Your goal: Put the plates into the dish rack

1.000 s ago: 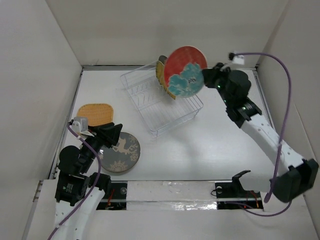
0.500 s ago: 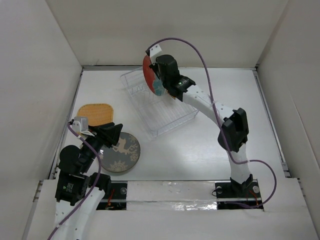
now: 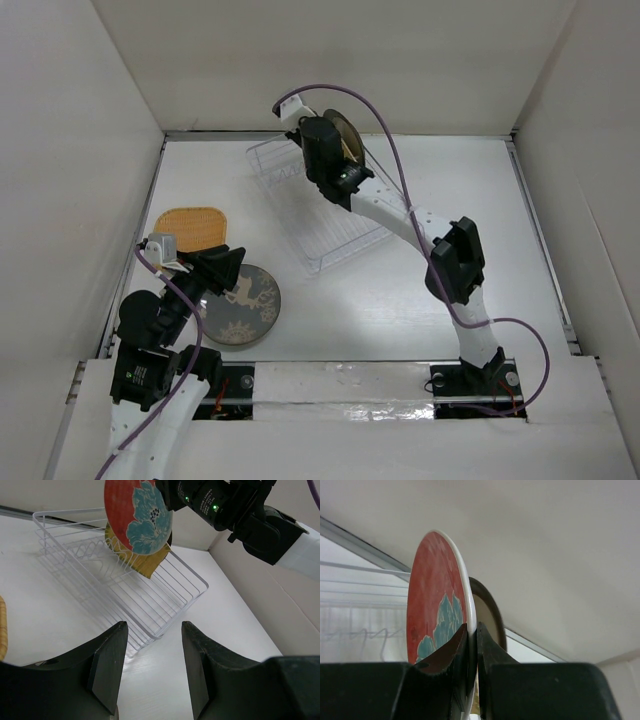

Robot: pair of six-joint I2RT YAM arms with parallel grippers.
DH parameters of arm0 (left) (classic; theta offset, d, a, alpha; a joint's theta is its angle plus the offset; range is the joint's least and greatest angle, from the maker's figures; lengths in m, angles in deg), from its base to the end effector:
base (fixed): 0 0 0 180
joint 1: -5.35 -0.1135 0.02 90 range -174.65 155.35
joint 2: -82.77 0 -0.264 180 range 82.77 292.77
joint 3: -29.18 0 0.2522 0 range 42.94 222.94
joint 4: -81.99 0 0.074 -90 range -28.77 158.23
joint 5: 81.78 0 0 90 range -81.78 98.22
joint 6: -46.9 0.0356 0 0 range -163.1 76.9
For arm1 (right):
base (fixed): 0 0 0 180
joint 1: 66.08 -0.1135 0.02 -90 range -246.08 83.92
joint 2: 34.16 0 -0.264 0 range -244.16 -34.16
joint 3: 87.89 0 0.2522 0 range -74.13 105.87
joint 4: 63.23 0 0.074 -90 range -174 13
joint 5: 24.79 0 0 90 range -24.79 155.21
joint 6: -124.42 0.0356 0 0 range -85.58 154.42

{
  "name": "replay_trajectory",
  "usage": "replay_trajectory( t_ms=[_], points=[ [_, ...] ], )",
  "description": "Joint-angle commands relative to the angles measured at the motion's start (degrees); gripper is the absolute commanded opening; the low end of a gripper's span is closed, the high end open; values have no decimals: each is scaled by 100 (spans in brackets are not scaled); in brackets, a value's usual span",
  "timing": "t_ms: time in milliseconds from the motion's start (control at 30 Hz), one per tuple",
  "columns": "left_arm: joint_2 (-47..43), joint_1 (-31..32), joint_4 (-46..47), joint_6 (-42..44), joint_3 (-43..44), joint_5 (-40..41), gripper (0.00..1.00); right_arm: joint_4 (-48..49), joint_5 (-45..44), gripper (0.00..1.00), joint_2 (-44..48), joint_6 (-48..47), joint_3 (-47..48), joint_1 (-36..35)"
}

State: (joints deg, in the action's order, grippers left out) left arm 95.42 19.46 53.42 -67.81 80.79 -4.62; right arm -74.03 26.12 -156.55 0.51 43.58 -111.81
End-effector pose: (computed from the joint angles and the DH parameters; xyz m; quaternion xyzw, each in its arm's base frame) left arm 0.0615 -0.0236 0.3495 0.0268 0.6414 -0.3212 0.6962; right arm 0.3735 0.3510 0.3732 -0.2541 0.6686 -0.1712 0.6775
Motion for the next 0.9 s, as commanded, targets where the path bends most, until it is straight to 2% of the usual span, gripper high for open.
replay_trajectory(
  t_ms=[0, 467, 667, 867],
  points=[
    [89, -22, 259, 10, -5, 10, 44, 1409, -415, 0, 541, -397, 490, 109],
    [80, -75, 268, 10, -5, 10, 44, 1558, -2, 0, 268, -406, -432, 346],
    [89, -75, 268, 19, -5, -25, 44, 1295, 173, 0, 374, 419, -881, 293],
    [98, -75, 277, 19, -5, -34, 44, 636, 341, 0, 409, 1921, -1022, 521]
  ],
)
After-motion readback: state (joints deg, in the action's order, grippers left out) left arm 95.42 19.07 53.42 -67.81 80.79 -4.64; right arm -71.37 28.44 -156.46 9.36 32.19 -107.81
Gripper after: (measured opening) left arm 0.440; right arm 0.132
